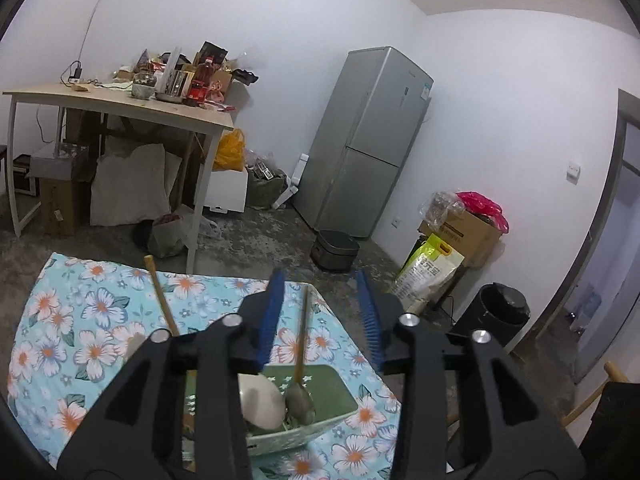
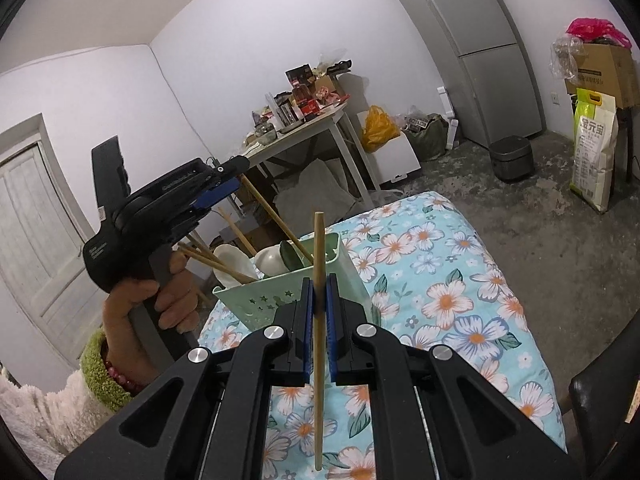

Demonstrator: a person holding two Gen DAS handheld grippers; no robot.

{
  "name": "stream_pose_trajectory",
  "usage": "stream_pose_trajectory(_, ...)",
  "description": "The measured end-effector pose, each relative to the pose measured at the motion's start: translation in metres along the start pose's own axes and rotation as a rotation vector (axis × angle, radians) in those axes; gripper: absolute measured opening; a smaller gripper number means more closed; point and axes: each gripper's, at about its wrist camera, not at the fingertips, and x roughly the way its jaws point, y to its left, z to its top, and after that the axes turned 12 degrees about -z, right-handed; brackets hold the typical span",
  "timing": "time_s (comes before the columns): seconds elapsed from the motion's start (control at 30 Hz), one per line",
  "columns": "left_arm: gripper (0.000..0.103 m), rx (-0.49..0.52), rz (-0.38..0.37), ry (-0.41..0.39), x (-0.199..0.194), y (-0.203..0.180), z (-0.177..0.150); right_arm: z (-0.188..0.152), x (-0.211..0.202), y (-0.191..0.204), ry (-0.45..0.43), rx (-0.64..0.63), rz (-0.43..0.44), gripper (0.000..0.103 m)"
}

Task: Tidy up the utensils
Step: 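Lower the left tool's chopstick into the green holder and open it, then lower the right tool's chopstick into the green holder and open it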

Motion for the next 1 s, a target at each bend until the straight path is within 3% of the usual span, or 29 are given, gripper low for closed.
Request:
stream_pose_trajectory(0.23,0.062,0.061,0.036,0.028,-0.034,-0.018,-0.009,0.000,-0.005,0.006,-0.009,-0.017,-0.001,0.006)
stream_pose_trajectory(0.43,0.076,0.143,0.195,0.127,-0.059,-0.028,-0.026,-0.002,-0.006,0.011,-0.011,-0.029,0.006,0.006)
stream_pose_trajectory(0.63,0.083,0.159,0.335,0.212,-0.080,-0.020,-0.046,-0.003,-0.007,0.016,-0.003,-0.038,0.008,0.006)
stream_pose_trajectory(1.0,0.087,0.086,0.422,0.289,-0.106,0.000,-0.055,0.007,-0.017,0.034,-0.046,-0.092,-0.006,0.006)
